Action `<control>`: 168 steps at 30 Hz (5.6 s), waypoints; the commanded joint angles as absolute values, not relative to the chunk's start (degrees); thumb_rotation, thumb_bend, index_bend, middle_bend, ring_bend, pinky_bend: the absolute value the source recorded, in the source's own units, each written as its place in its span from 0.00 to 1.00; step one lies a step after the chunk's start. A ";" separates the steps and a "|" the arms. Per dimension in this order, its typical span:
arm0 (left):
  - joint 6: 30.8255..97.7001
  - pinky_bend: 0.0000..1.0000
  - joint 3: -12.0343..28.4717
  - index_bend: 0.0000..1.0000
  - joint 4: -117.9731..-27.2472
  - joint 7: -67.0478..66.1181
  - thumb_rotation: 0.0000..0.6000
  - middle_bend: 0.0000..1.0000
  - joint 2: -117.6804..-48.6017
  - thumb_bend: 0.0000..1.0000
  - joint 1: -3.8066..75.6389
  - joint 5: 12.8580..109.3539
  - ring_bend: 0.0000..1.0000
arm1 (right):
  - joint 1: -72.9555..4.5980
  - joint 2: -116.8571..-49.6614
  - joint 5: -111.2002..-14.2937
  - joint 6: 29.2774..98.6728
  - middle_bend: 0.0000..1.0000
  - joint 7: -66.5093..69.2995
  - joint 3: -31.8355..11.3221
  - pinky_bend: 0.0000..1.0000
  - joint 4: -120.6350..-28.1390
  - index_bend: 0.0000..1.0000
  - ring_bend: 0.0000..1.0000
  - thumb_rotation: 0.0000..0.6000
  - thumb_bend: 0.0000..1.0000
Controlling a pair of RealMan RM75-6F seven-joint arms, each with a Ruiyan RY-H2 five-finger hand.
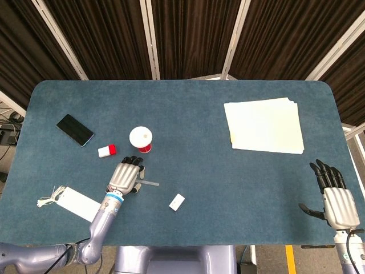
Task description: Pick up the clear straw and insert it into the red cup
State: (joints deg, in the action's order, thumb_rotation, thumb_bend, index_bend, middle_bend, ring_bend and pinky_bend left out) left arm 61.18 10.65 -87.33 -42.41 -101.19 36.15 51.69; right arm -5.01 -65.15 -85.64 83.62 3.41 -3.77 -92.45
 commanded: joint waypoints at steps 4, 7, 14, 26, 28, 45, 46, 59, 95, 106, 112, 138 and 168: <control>61.68 0.14 10.62 0.52 -86.59 -43.78 1.00 0.16 -102.61 0.34 37.25 49.98 0.11 | -4.98 -65.13 -85.69 83.65 0.00 3.61 -3.75 0.00 -92.45 0.00 0.00 1.00 0.12; 62.00 0.14 10.40 0.52 -85.93 -44.27 1.00 0.16 -103.21 0.34 37.70 49.14 0.11 | -4.96 -65.11 -85.66 83.64 0.00 3.69 -3.74 0.00 -92.48 0.00 0.00 1.00 0.12; 62.30 0.14 10.29 0.54 -85.02 -44.56 1.00 0.16 -103.80 0.37 38.38 48.24 0.11 | -4.97 -65.04 -85.65 83.57 0.00 3.82 -3.72 0.00 -92.58 0.00 0.00 1.00 0.12; 63.15 0.14 9.25 0.58 -85.75 -44.16 1.00 0.16 -103.78 0.44 38.70 47.89 0.11 | -4.95 -65.08 -85.94 83.78 0.00 3.97 -3.69 0.00 -92.42 0.00 0.00 1.00 0.12; 63.60 0.14 9.24 0.58 -86.76 -43.66 1.00 0.16 -103.38 0.44 38.54 48.17 0.11 | -4.92 -65.06 -85.99 83.84 0.00 4.02 -3.67 0.00 -92.44 0.00 0.00 1.00 0.12; 68.11 0.14 13.90 0.58 -102.81 -35.33 1.00 0.16 -93.30 0.44 36.79 53.26 0.11 | -4.75 -66.39 -89.76 87.25 0.00 8.45 -3.69 0.00 -89.70 0.00 0.00 1.00 0.13; 68.04 0.14 14.72 0.58 -104.38 -34.20 1.00 0.16 -92.41 0.44 36.70 53.07 0.11 | -4.77 -66.35 -89.58 87.05 0.00 8.36 -3.66 0.00 -89.78 0.00 0.00 1.00 0.13; 66.72 0.14 24.70 0.58 -121.49 -21.29 1.00 0.16 -83.39 0.44 36.66 48.20 0.09 | -4.96 -66.15 -89.32 86.47 0.00 7.54 -3.54 0.00 -90.09 0.00 0.00 1.00 0.13; 54.28 0.13 34.57 0.58 -99.29 20.17 1.00 0.16 -87.62 0.44 39.44 46.18 0.08 | -5.20 -65.77 -88.33 85.46 0.00 8.10 -3.50 0.00 -90.48 0.00 0.00 1.00 0.12; 53.00 0.13 34.32 0.58 -95.62 25.02 1.00 0.17 -88.02 0.44 39.53 47.39 0.08 | -5.23 -65.72 -88.31 85.40 0.00 8.20 -3.47 0.00 -90.54 0.00 0.00 1.00 0.13; 51.80 0.13 33.73 0.58 -93.96 26.72 1.00 0.17 -88.50 0.44 39.81 47.21 0.08 | -5.23 -65.71 -88.25 85.37 0.00 8.23 -3.48 0.00 -90.61 0.00 0.00 1.00 0.12; 49.29 0.13 32.67 0.58 -88.74 28.83 1.00 0.17 -91.47 0.44 42.60 45.95 0.08 | -5.23 -65.43 -87.97 85.18 0.00 8.77 -3.52 0.00 -90.84 0.00 0.00 1.00 0.12; 47.00 0.00 30.37 0.37 -85.27 29.44 1.00 0.04 -91.57 0.33 42.21 47.83 0.00 | -5.20 -65.35 -87.78 85.02 0.00 8.88 -3.49 0.00 -91.01 0.00 0.00 1.00 0.12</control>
